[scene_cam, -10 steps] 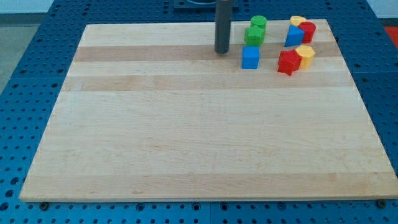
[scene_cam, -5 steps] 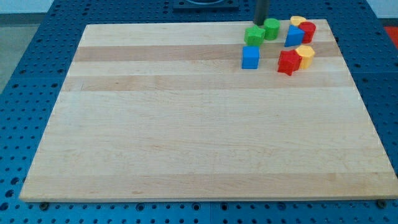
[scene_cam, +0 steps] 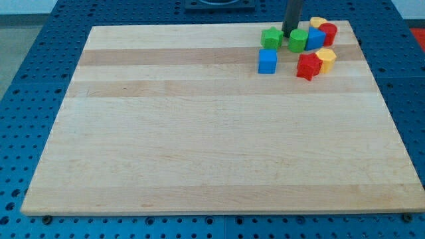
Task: Place the green circle to the left of the blue triangle
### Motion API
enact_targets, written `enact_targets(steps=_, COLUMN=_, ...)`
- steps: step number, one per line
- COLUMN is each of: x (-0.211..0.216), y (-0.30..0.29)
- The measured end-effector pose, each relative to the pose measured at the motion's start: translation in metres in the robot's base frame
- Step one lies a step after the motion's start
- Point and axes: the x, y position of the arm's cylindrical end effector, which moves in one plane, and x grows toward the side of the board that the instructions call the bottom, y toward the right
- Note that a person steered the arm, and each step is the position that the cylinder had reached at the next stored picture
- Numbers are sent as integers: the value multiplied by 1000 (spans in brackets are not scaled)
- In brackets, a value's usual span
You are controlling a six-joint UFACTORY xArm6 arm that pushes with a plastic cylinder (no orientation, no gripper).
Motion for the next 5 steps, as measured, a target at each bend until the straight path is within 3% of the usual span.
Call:
enact_targets(steps=2, x=-14, y=-21)
enact_targets(steps=5, x=-13, y=-113)
